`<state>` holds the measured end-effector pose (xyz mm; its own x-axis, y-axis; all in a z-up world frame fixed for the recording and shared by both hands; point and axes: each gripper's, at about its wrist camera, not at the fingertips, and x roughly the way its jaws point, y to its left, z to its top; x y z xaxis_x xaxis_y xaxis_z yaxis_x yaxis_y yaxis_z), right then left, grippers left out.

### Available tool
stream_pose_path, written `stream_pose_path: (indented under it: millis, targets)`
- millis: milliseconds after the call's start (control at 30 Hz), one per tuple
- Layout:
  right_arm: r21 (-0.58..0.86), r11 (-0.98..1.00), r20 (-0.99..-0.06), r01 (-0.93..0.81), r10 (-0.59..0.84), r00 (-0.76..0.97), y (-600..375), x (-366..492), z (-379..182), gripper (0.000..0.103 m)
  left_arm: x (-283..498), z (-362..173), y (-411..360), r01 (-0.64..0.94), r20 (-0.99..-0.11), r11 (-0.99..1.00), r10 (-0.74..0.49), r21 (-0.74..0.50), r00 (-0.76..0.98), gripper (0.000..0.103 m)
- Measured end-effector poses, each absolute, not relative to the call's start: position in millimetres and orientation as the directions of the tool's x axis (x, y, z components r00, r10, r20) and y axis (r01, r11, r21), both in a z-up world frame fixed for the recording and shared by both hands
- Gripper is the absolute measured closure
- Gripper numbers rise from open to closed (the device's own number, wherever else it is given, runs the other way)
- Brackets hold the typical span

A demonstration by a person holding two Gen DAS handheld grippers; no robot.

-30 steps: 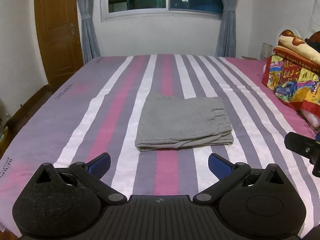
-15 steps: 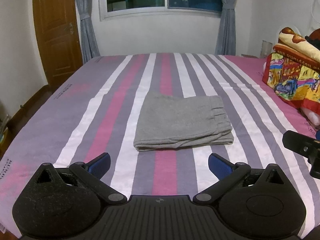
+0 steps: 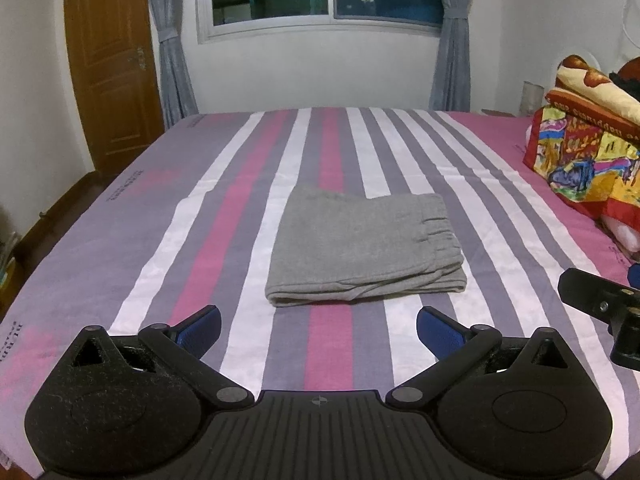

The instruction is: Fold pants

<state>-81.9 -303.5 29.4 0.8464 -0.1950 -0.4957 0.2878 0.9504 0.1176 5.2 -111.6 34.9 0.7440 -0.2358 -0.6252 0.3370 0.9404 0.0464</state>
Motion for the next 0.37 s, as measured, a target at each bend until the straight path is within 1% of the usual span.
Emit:
stream_pose_path:
  millis: [167, 267, 367]
  targets:
    - [0.119, 0.950, -0.501, 0.288, -0.193, 0.844, -305.3, -79.3, 27.7, 0.000, 7.1, 36.1, -114.1, 0.387, -0.607, 0.921, -0.288, 0.035, 0.740, 0.000]
    - [0.119, 0.950, -0.504, 0.288, -0.192, 0.842, -305.5, -77.1, 26.1, 0.000, 7.1, 36.9, -117.2, 0.392, -0.586, 0.919, -0.300, 0.033, 0.753, 0.000]
    - [0.116, 0.950, -0.513, 0.290, -0.193, 0.837, -308.0, -73.2, 22.5, 0.000, 13.1, 35.2, -120.4, 0.382, -0.594, 0.924, -0.295, 0.023, 0.749, 0.000]
